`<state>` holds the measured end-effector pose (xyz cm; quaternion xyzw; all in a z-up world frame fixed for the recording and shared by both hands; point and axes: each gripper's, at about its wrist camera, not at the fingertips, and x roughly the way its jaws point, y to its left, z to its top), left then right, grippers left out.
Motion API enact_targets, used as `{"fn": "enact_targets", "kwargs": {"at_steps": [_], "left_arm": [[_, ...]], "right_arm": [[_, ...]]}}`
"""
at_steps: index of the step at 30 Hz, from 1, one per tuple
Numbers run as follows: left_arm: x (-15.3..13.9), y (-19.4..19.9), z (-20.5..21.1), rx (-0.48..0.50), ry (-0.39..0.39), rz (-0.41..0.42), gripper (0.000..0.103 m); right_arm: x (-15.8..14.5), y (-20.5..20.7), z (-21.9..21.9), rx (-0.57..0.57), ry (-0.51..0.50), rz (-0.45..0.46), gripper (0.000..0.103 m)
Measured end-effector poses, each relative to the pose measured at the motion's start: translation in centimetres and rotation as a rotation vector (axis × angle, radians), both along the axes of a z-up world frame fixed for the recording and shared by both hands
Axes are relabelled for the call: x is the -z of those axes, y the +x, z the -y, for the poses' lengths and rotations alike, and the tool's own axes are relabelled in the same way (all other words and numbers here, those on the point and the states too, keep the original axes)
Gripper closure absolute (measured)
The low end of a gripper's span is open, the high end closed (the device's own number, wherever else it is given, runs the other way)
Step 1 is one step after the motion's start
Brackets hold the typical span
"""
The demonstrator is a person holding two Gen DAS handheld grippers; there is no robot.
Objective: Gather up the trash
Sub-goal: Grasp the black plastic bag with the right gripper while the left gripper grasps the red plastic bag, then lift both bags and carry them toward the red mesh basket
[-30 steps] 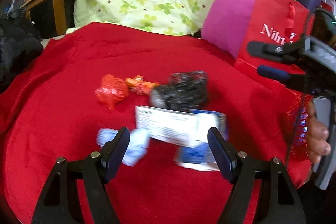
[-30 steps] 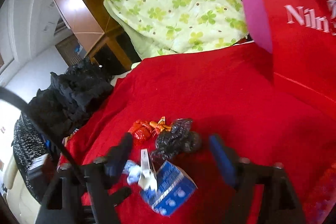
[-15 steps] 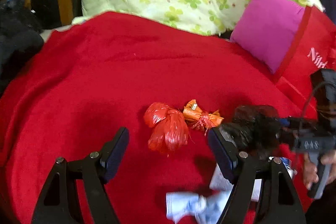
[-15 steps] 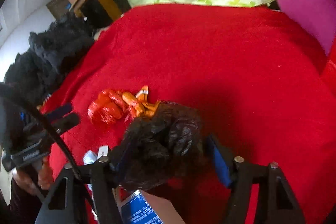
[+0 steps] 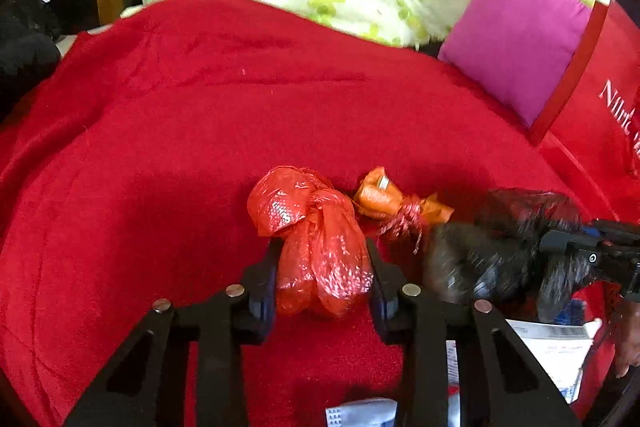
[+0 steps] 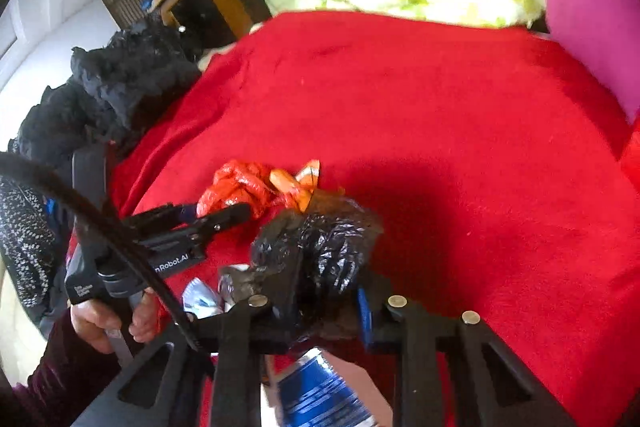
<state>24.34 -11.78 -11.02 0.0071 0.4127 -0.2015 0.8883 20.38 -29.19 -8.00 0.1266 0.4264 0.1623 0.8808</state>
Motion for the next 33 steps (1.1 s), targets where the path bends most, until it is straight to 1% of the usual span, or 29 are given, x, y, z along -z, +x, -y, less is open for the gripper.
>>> {"fn": "enact_targets", "kwargs": {"at_steps": [2, 3, 5, 7, 8, 10, 12, 16, 22, 27, 29, 33], "left_arm": [[-0.7, -1.1, -0.3, -0.008, -0.007, 0.031, 0.064], [-1.0, -1.6, -0.3, -0.013, 0.006, 0.050, 0.064], [-2.0, -3.5, -0.3, -0.022, 0.039, 0.113, 0.064], [-2.9, -4.8, -0.4, -0.031, 0.050, 0.154, 0.064], [-3.4, -5.7, -0.6, -0.041, 0.049, 0.182, 0.064], [-4.1, -7.4, -1.2, -0.063, 0.021, 0.214, 0.064], [-4.1, -9.3, -1.8, -0.082, -0.019, 0.221, 0.064], [-3.4, -11.8, -2.0, -0.091, -0.014, 0.225, 0.064], [-3.9, -14.2, -2.7, -0.090, -0.054, 0.208, 0.064], [-4.7, -16.4, -3.0, -0.081, -0.030, 0.216, 0.064], [-5.1, -16.9, -2.7, -0.073, -0.021, 0.213, 0.064], [-6.6, -18.4, -1.5, -0.040, -0.018, 0.236, 0.064]], "right_arm": [[-1.1, -1.3, -0.3, 0.014, -0.032, 0.052, 0.094], [-1.5, -1.6, -0.3, 0.019, -0.039, 0.068, 0.094], [-2.7, -2.8, 0.0, 0.032, -0.036, 0.113, 0.095], [-3.6, -3.8, 0.4, 0.044, -0.038, 0.147, 0.096], [-4.0, -4.3, 0.6, 0.050, -0.035, 0.158, 0.096], [-4.9, -5.2, 1.4, 0.063, -0.014, 0.184, 0.096], [-5.7, -6.0, 1.9, 0.071, -0.008, 0.209, 0.096], [-7.5, -7.7, 3.3, 0.086, 0.015, 0.263, 0.096], [-9.9, -10.6, 4.0, 0.089, 0.034, 0.341, 0.096], [-11.2, -12.7, 4.9, 0.094, 0.057, 0.386, 0.096], [-11.6, -13.4, 5.2, 0.096, 0.061, 0.401, 0.096], [-12.4, -15.0, 6.0, 0.094, 0.076, 0.433, 0.096]]}}
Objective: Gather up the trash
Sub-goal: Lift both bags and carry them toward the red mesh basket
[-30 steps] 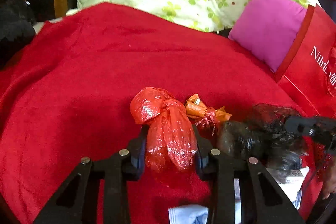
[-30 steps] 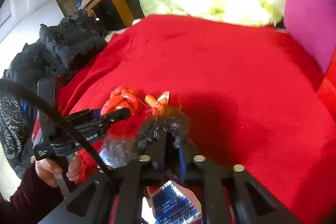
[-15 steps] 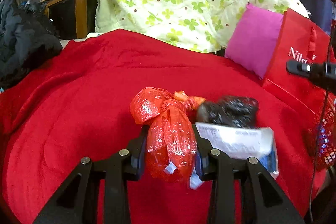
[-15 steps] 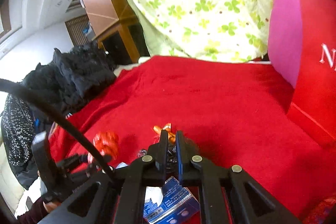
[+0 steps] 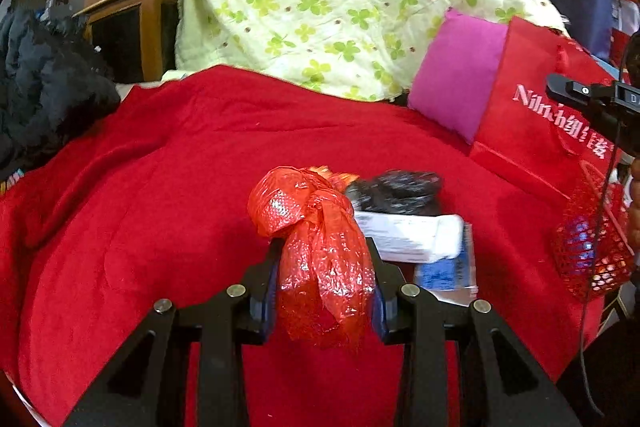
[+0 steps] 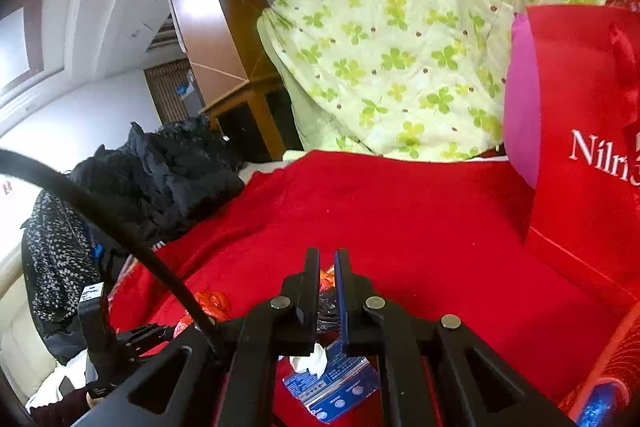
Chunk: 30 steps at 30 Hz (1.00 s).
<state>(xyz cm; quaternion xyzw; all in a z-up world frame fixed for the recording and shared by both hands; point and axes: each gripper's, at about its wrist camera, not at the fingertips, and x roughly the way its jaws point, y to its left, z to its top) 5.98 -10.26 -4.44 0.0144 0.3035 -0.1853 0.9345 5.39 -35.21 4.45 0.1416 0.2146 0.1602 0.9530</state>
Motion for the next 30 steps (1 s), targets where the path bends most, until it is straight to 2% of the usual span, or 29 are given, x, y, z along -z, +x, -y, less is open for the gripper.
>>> {"fn": "enact_targets", "kwargs": {"at_steps": [4, 10, 14, 18, 20, 22, 23, 24, 25, 26, 30], "left_arm": [[-1.6, -1.6, 1.6, 0.044, 0.004, 0.043, 0.064], [-3.0, -3.3, 4.4, 0.124, -0.008, 0.064, 0.064], [-3.6, -4.2, 6.1, 0.163, 0.028, 0.099, 0.064], [-3.5, -3.8, 6.0, 0.152, 0.017, 0.085, 0.064], [-3.1, -3.4, 5.5, 0.135, 0.007, 0.070, 0.064], [-2.7, -3.1, 4.9, 0.124, 0.004, 0.058, 0.064], [-2.5, -2.9, 4.5, 0.116, 0.001, 0.052, 0.064], [-2.4, -2.8, 4.0, 0.110, -0.001, 0.050, 0.064], [-2.2, -2.7, 3.6, 0.104, -0.002, 0.051, 0.064], [-2.1, -2.6, 3.0, 0.095, -0.004, 0.054, 0.064], [-1.4, -1.9, 0.6, 0.057, -0.030, 0.047, 0.064]], "right_arm": [[-0.6, -1.8, 1.4, 0.011, 0.017, 0.030, 0.096], [-0.7, -4.2, 4.3, 0.052, 0.055, 0.048, 0.096], [-0.6, -6.1, 6.2, 0.079, 0.062, 0.066, 0.095], [0.0, -5.6, 6.3, 0.046, 0.084, 0.031, 0.094], [0.7, -4.1, 5.1, 0.005, 0.096, -0.023, 0.093], [1.4, -2.6, 3.4, -0.022, 0.072, -0.058, 0.085], [1.9, -1.4, 2.2, -0.048, 0.062, -0.089, 0.071], [2.4, -0.7, 1.4, -0.064, 0.063, -0.116, 0.043], [3.2, 0.9, 0.3, -0.086, 0.076, -0.165, 0.028], [3.9, 1.8, -0.3, -0.096, 0.096, -0.185, 0.021], [6.6, 7.2, -2.6, -0.130, 0.115, -0.301, 0.023]]}}
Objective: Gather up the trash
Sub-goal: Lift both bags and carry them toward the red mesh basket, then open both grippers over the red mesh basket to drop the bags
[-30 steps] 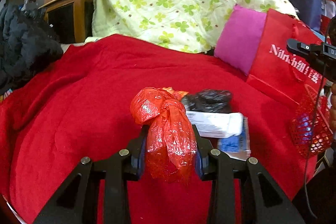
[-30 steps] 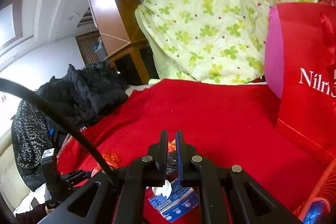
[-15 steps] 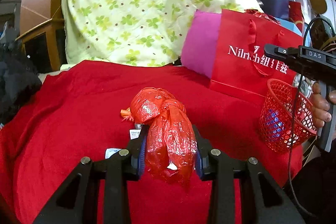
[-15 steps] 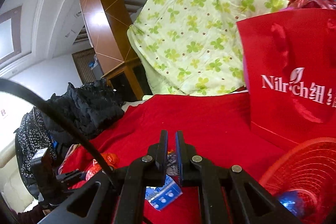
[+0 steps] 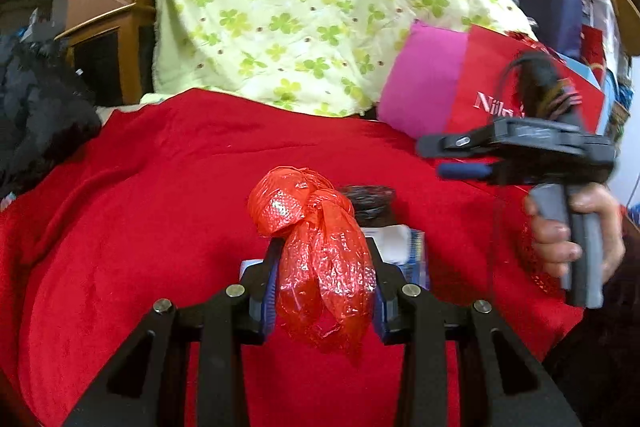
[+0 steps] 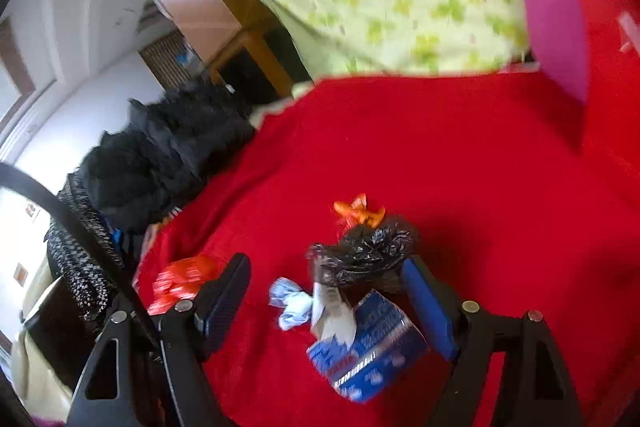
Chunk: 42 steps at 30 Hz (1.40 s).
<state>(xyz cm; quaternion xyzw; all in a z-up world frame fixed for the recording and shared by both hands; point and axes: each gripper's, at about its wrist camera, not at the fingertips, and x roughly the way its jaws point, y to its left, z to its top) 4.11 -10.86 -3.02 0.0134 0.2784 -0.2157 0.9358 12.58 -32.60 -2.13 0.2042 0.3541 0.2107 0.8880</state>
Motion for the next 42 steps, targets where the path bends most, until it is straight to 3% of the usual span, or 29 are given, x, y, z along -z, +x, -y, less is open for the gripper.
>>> {"fn": "enact_targets", "kwargs": {"at_steps": [7, 11, 12, 13, 21, 32, 37, 42], "left_arm": [[1.9, 1.3, -2.3, -0.030, -0.028, -0.049, 0.064], [2.4, 1.6, -2.2, -0.036, -0.028, -0.069, 0.063], [2.4, 1.6, -2.2, -0.037, -0.029, -0.070, 0.063], [2.4, 1.5, -2.2, -0.038, -0.031, -0.073, 0.063], [0.8, 0.3, -1.1, -0.026, -0.021, -0.042, 0.064], [-4.1, -2.9, 3.6, 0.069, 0.011, 0.065, 0.063], [-6.4, -4.1, 5.9, 0.125, 0.001, 0.102, 0.063], [-8.2, -5.4, 9.7, 0.214, -0.002, 0.134, 0.063]], "right_arm": [[7.1, 7.9, -1.8, -0.014, -0.057, -0.240, 0.039], [9.5, 8.7, -3.3, -0.046, -0.128, -0.321, 0.064], [9.5, 8.6, -3.3, -0.051, -0.124, -0.318, 0.076], [9.3, 8.4, -3.3, -0.053, -0.131, -0.311, 0.076], [3.5, 3.9, -1.0, 0.054, -0.135, -0.096, 0.079], [-4.6, -7.9, 4.3, 0.173, -0.151, 0.185, 0.079], [-6.8, -13.0, 8.6, 0.267, -0.132, 0.288, 0.079], [-6.9, -17.4, 12.5, 0.361, -0.110, 0.333, 0.079]]}}
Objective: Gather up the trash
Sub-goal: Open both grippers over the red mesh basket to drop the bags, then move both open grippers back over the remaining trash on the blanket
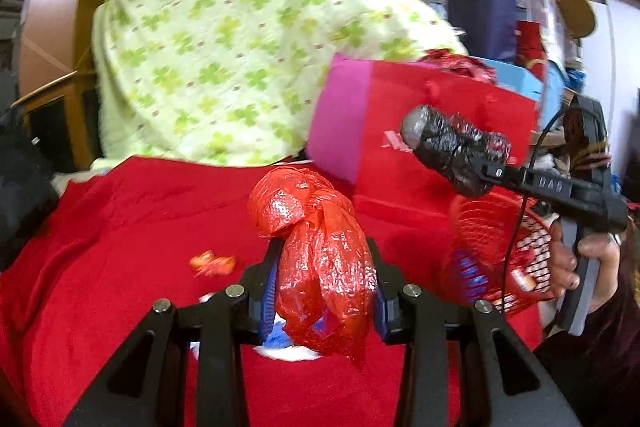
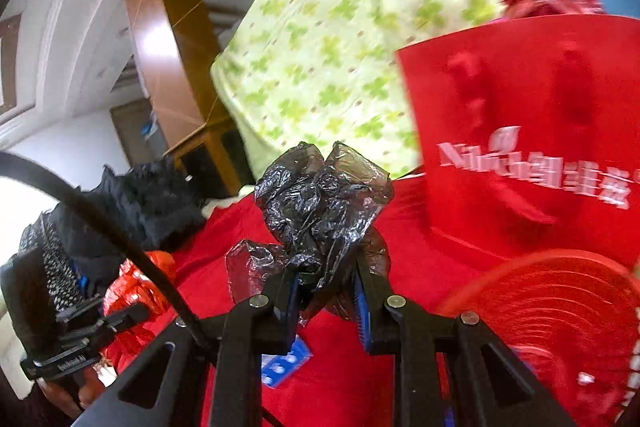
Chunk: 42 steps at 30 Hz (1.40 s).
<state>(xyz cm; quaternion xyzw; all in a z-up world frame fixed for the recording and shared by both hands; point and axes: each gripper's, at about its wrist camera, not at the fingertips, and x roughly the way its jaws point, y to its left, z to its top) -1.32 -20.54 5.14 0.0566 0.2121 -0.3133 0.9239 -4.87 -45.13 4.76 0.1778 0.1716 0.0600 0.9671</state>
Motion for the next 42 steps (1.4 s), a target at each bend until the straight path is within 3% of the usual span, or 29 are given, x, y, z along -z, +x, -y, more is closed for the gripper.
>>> {"fn": "enact_targets", "kwargs": {"at_steps": [8, 14, 16, 17, 19, 20, 23, 28, 33, 42], "left_arm": [[-1.6, -2.2, 8.1, 0.180, 0.006, 0.023, 0.063], [-1.4, -3.5, 14.1, 0.296, 0.020, 0.017, 0.062], [-1.0, -3.7, 16.0, 0.325, 0.032, 0.006, 0.055], [-0.8, -3.7, 16.6, 0.332, 0.037, 0.001, 0.042], [0.0, -3.6, 18.2, 0.321, 0.049, 0.001, 0.024], [0.3, -3.6, 18.6, 0.318, 0.052, 0.000, 0.023], [1.4, -3.2, 19.4, 0.320, 0.076, -0.031, 0.023], [2.4, -2.6, 17.1, 0.282, 0.072, -0.065, 0.023], [3.3, -1.6, 12.1, 0.195, 0.088, -0.072, 0.023], [4.8, 1.8, -3.2, -0.138, 0.071, -0.130, 0.023]], "right_arm": [[1.3, -5.8, 6.2, 0.148, 0.036, 0.021, 0.079], [3.0, -9.1, 11.0, 0.233, 0.096, -0.018, 0.076], [3.4, -9.5, 11.9, 0.240, 0.113, -0.033, 0.076], [3.6, -9.4, 12.3, 0.239, 0.126, -0.043, 0.072], [4.1, -9.6, 13.3, 0.245, 0.162, -0.064, 0.050], [4.2, -9.5, 13.5, 0.253, 0.175, -0.062, 0.031], [4.1, -10.2, 14.1, 0.268, 0.207, -0.022, 0.030], [3.3, -10.8, 14.3, 0.294, 0.228, 0.056, 0.030], [1.8, -10.4, 12.2, 0.272, 0.186, 0.132, 0.030], [-1.0, -7.1, 4.1, 0.069, 0.109, 0.252, 0.030]]}}
